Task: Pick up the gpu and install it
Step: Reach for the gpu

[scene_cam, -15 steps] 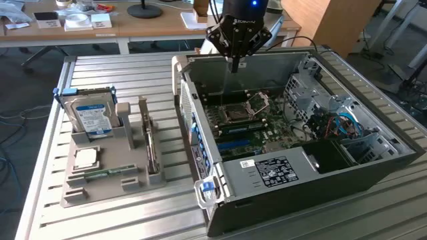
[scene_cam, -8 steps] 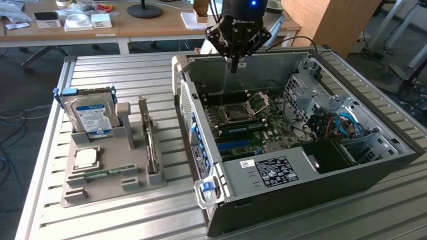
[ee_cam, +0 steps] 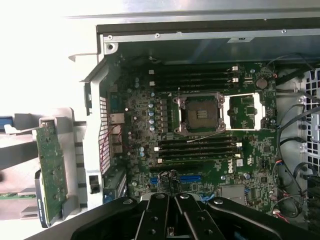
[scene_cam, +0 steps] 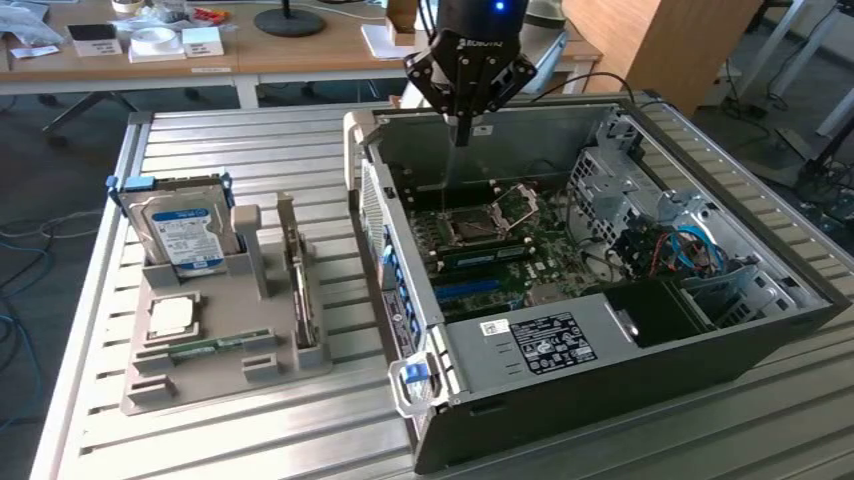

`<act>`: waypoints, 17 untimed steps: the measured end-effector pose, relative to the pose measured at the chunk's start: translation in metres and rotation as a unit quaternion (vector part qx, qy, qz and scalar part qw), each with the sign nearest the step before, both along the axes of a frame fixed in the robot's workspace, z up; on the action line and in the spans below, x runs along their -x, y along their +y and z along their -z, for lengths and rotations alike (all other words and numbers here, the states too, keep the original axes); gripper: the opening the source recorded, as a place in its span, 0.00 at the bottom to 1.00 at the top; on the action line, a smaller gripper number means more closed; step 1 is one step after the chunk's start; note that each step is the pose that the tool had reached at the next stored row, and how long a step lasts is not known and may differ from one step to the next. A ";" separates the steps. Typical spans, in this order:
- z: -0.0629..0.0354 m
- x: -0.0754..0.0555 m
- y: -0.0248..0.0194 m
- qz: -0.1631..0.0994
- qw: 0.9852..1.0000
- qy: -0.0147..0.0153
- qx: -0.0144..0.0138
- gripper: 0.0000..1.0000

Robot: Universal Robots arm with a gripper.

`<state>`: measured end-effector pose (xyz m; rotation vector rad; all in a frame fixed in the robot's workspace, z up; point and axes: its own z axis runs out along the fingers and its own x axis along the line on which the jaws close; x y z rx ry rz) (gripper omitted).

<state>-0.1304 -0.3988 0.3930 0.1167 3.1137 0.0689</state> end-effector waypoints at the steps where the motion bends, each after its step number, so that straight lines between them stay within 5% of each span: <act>1: 0.0001 0.001 0.0000 0.000 1.000 0.000 0.000 0.11; 17: 0.0007 0.008 0.0000 0.000 1.000 0.000 0.000 0.11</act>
